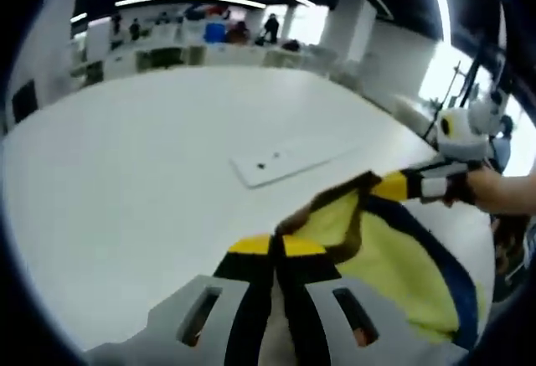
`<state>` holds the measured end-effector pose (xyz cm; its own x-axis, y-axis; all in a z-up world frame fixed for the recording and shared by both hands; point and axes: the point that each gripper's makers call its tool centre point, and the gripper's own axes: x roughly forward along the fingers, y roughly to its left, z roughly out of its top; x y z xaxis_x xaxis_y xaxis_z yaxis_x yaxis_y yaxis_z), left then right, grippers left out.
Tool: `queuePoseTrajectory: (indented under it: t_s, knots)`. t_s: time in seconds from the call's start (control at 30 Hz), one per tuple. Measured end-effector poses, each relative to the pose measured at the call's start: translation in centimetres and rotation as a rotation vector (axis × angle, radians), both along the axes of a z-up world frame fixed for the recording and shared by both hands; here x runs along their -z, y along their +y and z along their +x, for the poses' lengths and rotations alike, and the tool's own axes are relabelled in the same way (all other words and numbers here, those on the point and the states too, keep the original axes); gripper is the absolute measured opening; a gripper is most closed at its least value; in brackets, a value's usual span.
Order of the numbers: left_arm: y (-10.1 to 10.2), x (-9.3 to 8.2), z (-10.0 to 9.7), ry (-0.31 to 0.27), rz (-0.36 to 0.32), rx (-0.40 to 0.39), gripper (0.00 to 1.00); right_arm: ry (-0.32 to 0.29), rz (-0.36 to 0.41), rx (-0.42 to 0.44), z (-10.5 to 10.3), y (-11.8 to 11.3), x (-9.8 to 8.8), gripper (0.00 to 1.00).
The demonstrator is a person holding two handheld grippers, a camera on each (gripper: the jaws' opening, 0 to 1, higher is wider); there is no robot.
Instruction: Fold the garment on the visible template until the final outline fits inside the template.
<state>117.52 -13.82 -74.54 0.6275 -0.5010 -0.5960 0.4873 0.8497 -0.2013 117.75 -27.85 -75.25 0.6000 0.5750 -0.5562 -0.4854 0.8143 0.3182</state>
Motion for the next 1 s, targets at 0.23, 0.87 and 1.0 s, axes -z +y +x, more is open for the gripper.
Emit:
queuePoseTrajectory:
  t_s: [0.23,0.87,1.0]
  knots:
    - [1.0,1.4,1.5,-0.022,0.106,-0.014,0.0,-0.072,-0.1,-0.02,0.7,0.2,0.6,0.01]
    - [1.1,-1.0,2.8,-0.133,0.14,-0.038,0.03,-0.29,-0.262,-0.046,3.6,0.2,-0.7,0.07]
    - [1.1,-2.5,2.7,-0.21,0.185,-0.014,0.0,-0.386,-0.294,-0.04,4.2,-0.1,-2.4,0.07]
